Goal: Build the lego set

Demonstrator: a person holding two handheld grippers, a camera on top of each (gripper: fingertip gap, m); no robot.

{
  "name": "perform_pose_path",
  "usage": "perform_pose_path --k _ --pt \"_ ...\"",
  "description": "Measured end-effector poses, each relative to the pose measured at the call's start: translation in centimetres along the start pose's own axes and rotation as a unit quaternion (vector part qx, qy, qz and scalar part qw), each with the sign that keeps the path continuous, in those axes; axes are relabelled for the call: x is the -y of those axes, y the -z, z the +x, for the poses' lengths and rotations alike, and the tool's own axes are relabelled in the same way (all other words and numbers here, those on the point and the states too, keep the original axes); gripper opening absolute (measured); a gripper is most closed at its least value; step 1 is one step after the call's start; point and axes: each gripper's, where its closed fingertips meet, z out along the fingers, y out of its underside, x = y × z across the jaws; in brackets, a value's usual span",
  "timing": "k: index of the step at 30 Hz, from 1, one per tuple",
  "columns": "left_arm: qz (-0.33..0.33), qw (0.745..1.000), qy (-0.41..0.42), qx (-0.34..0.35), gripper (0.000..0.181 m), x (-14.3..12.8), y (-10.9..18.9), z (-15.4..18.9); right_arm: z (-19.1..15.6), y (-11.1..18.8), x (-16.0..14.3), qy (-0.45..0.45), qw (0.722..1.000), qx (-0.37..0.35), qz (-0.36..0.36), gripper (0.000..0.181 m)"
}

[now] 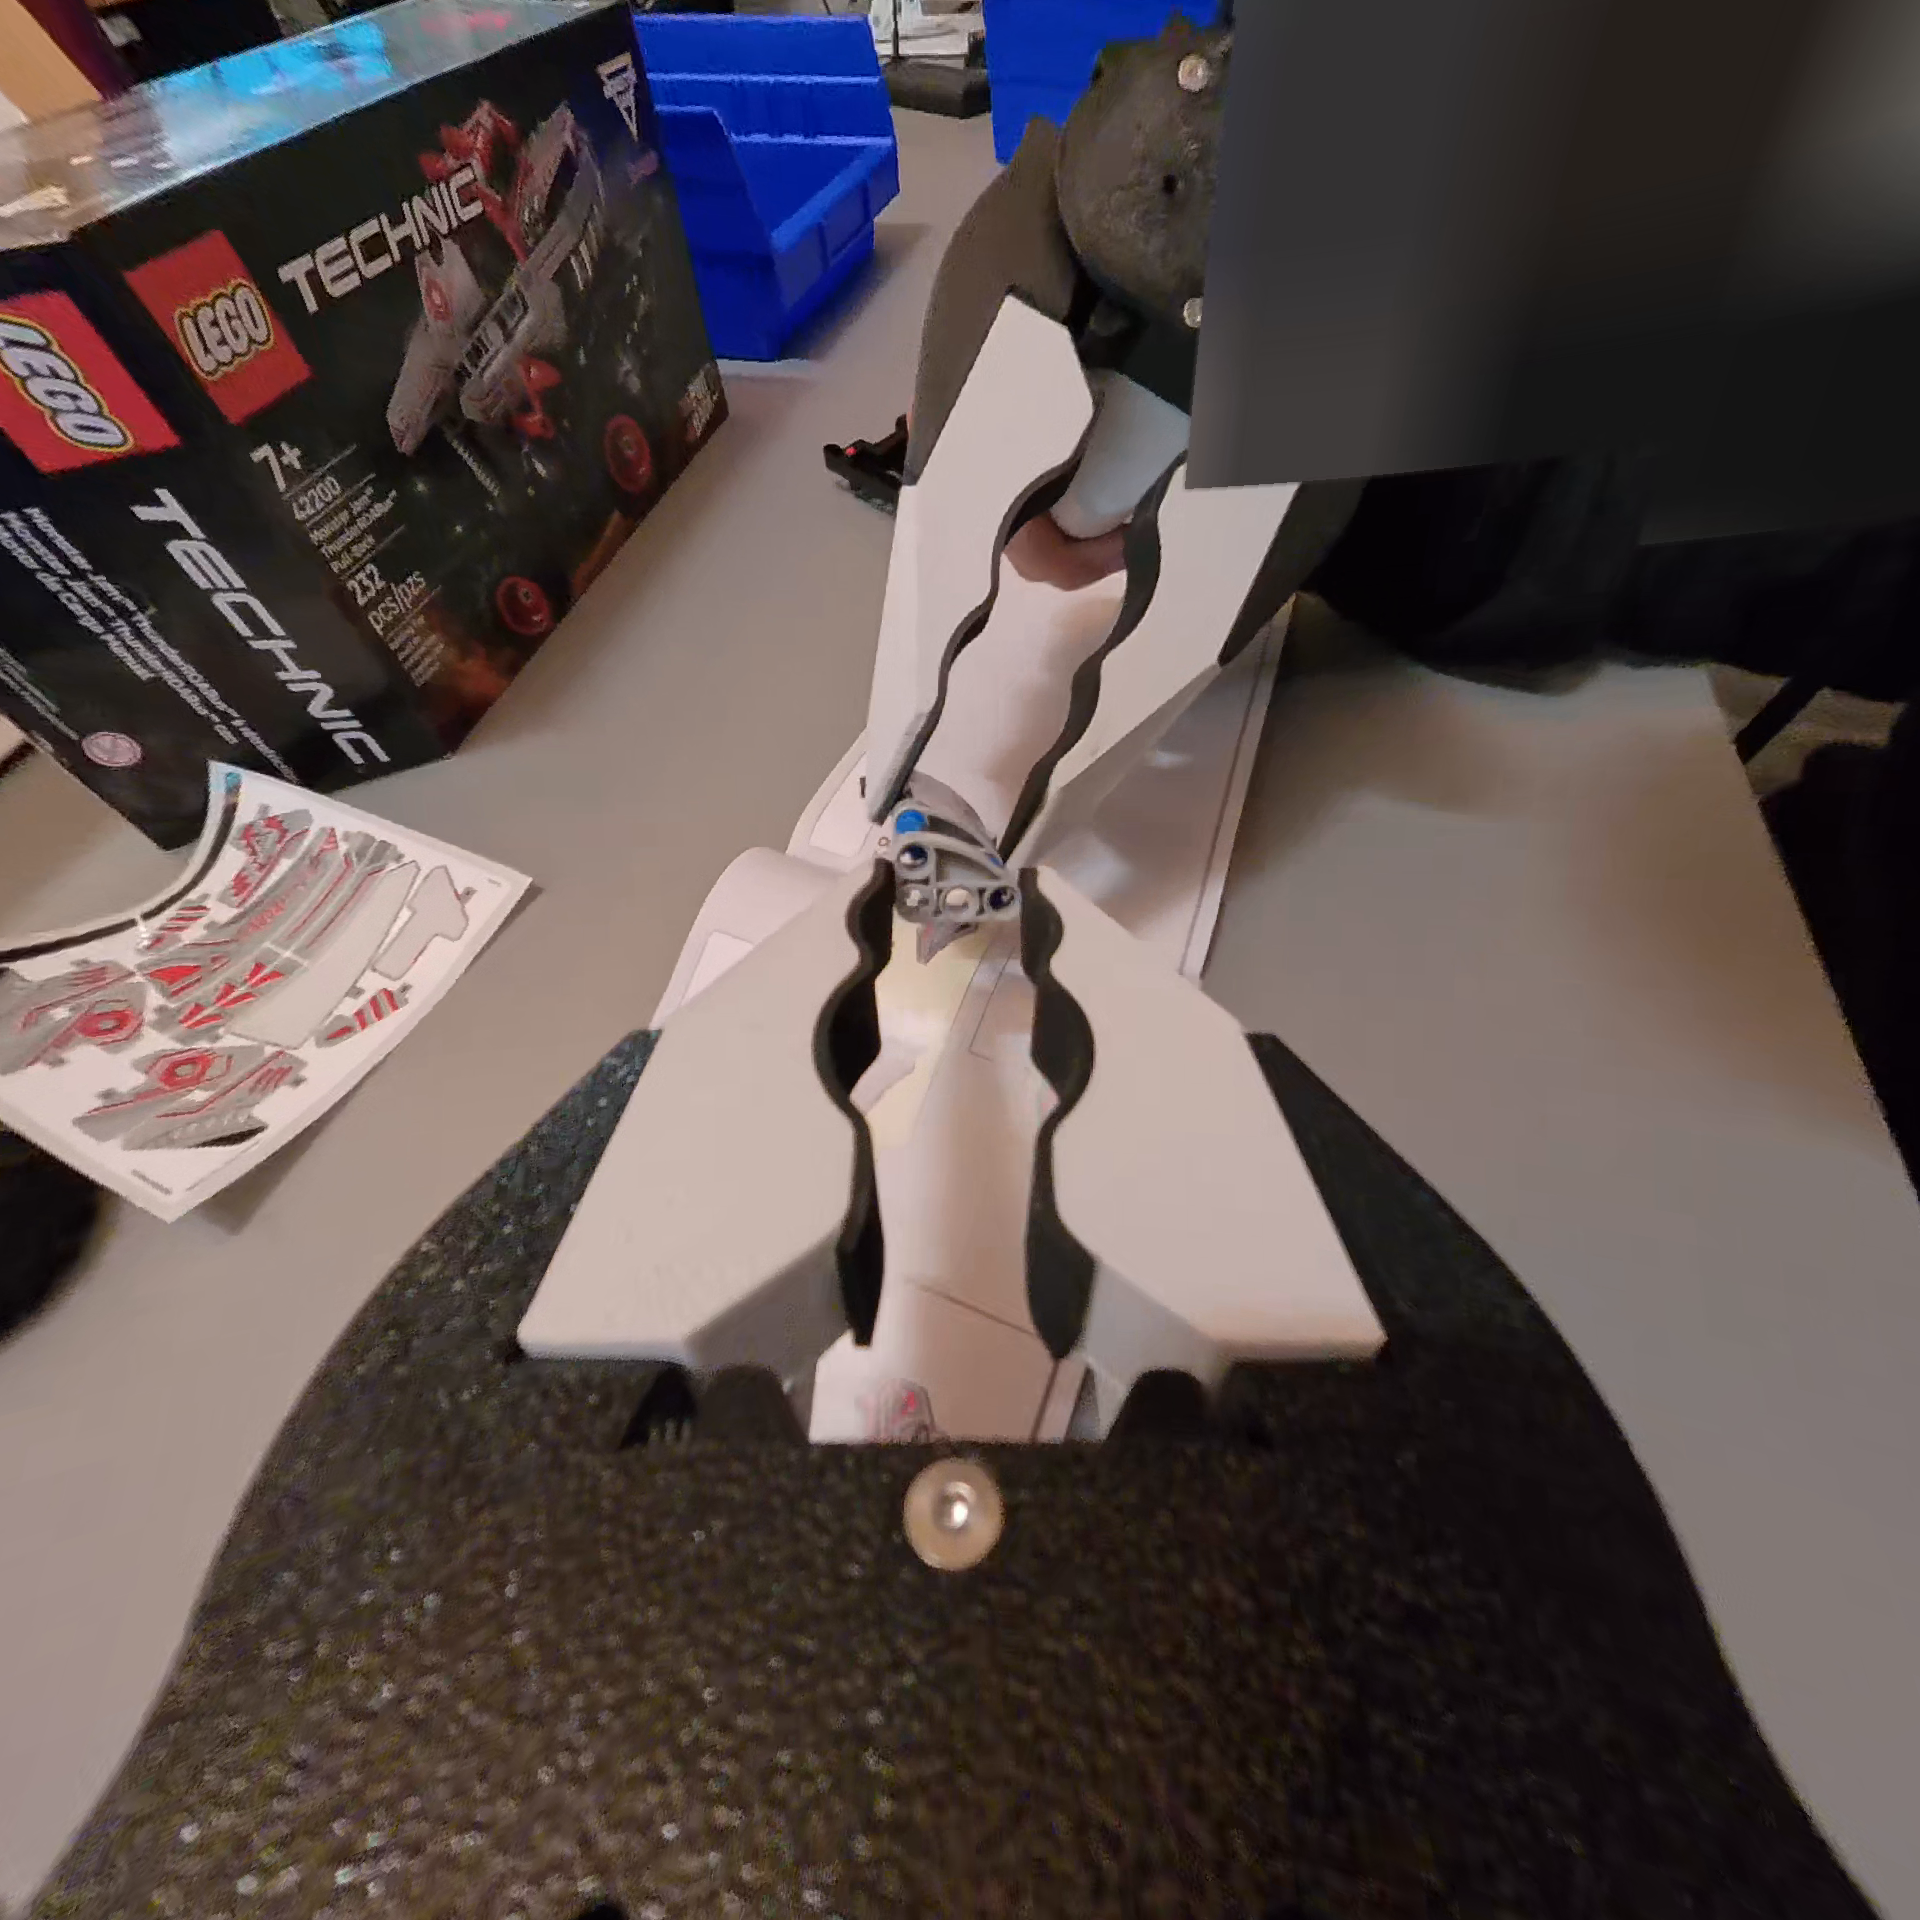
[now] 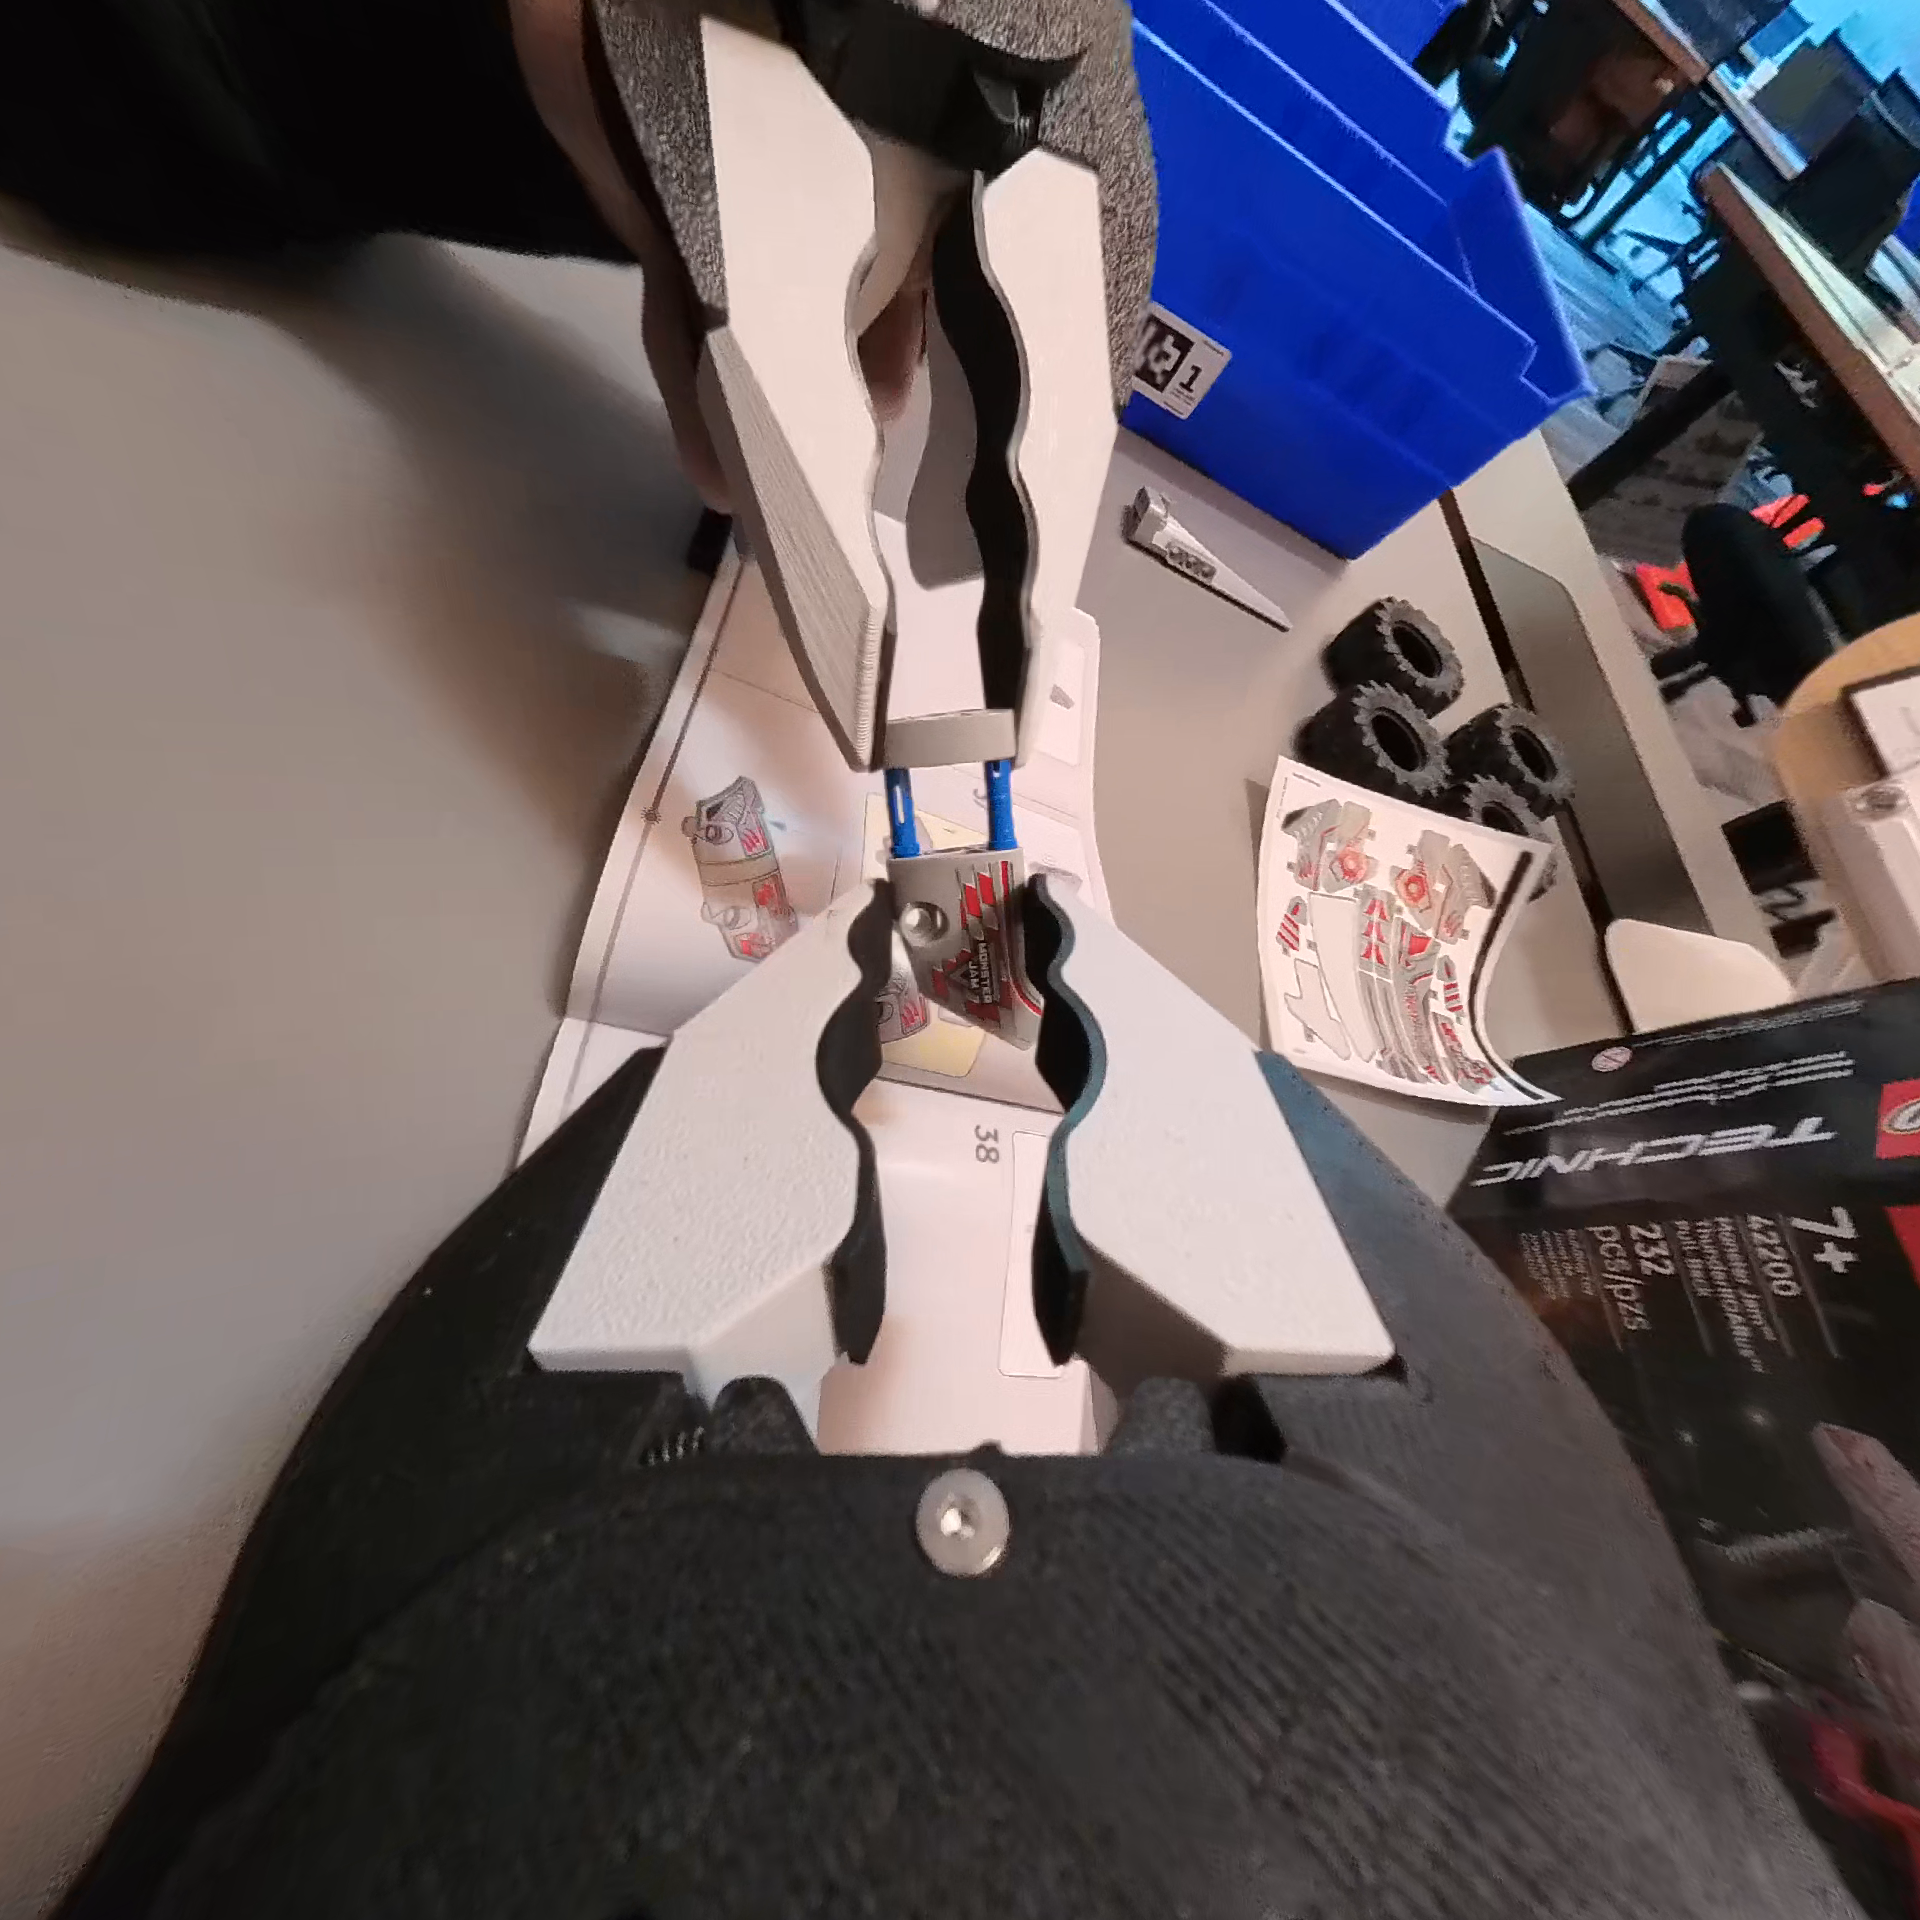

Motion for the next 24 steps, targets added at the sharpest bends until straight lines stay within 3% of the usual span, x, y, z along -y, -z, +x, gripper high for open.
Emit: perform_pose_path --k 13,19,24 --pt "0.019 0.998 0.058 0.015 0.021 -0.1 -0.1 -1.1 1.2 0.0 -0.6 0.060 0.995 -0.066 -0.039 0.024" --pt "-0.091 0.994 0.050 -0.026 0.021 -4.0 -0.5 0.1 1.4 0.4 -2.0 0.097 0.990 -0.069 -0.072 0.024" --pt "-0.145 0.988 0.047 0.001 0.026 -5.8 -1.0 -0.4 0.6 -0.6 -2.3 0.106 0.989 -0.059 -0.085 0.024"
